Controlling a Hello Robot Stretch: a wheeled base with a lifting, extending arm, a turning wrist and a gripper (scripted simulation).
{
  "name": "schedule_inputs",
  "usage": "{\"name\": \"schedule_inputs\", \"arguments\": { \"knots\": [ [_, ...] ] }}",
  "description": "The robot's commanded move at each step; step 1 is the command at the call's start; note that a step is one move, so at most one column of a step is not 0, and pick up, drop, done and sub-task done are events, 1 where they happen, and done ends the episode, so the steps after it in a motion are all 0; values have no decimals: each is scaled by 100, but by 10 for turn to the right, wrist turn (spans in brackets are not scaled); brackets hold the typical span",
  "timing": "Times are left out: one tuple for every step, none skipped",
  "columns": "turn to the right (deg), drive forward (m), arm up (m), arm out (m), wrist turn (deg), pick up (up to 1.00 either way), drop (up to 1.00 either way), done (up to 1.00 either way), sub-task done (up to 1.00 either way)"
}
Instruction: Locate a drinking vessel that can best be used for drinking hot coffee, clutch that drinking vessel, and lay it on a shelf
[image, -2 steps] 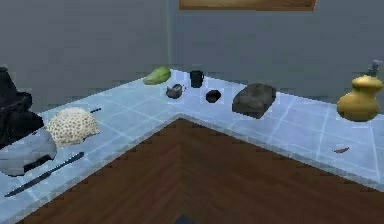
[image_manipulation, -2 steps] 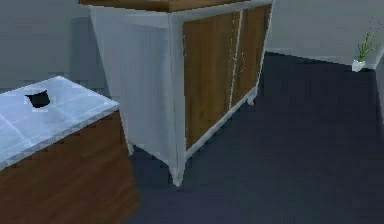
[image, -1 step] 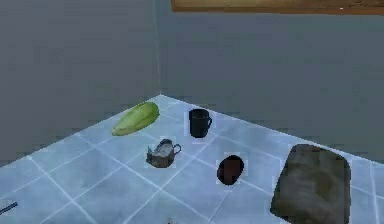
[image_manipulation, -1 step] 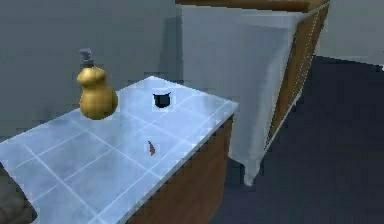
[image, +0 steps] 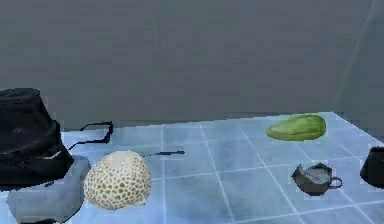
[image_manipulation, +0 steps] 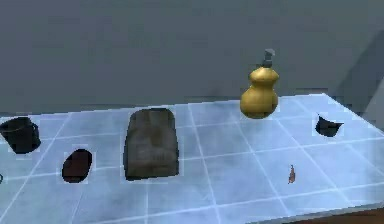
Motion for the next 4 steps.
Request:
{"name": "schedule_inputs", "arguments": {
  "knots": [
    [-450,0,0,0,0,0,0,0,0],
    [0,0,50,0,0,0,0,0,0],
    [0,0,38,0,0,0,0,0,0],
    [0,0,0,28,0,0,0,0,0]
  ]
}}
